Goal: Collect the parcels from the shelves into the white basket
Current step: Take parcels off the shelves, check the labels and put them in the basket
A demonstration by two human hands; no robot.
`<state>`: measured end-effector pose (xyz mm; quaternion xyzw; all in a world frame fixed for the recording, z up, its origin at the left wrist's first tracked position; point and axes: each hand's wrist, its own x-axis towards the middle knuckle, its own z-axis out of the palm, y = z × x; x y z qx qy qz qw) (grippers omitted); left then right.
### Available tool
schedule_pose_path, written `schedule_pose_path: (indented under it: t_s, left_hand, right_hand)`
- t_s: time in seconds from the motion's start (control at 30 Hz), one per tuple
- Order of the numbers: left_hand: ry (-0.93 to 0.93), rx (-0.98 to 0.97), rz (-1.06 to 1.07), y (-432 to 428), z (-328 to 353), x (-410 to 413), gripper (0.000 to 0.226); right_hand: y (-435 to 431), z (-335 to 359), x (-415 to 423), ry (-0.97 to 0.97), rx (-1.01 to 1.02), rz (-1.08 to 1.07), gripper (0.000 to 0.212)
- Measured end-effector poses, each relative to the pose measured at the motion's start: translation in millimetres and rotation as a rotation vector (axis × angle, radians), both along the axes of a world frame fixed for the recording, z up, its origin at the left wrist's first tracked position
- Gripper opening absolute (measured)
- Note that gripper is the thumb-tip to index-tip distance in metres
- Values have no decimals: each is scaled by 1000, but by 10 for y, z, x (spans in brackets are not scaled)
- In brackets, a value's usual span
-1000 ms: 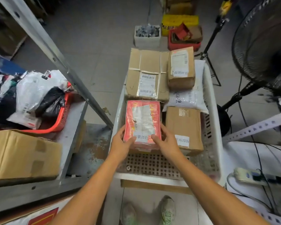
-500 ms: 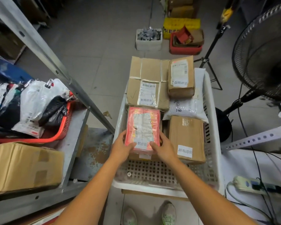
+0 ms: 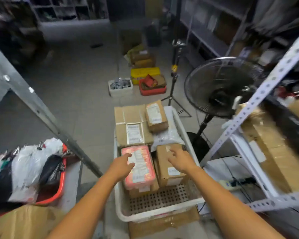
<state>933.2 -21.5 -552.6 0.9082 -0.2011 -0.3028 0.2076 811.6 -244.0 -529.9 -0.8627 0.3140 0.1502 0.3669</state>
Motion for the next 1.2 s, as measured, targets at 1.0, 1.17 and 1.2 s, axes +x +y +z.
schedule_pose_path:
  t_s: [1.0,1.17,1.2]
  left_hand:
    - [-373,-151,-1198,-3006,2448,-4569,49]
    - [-323,-168,-1454,-3733,2423,-5625,50]
    - [-306,-181,-1508,-3843,2414,-5836,49]
  right_hand:
    - [-775,2194,-6161,11,-367,-844,49]
    - [-691,2257,-7064,68,-385,-1146,52]
    - [-635,2267,-7211,73,-382,-1218,51]
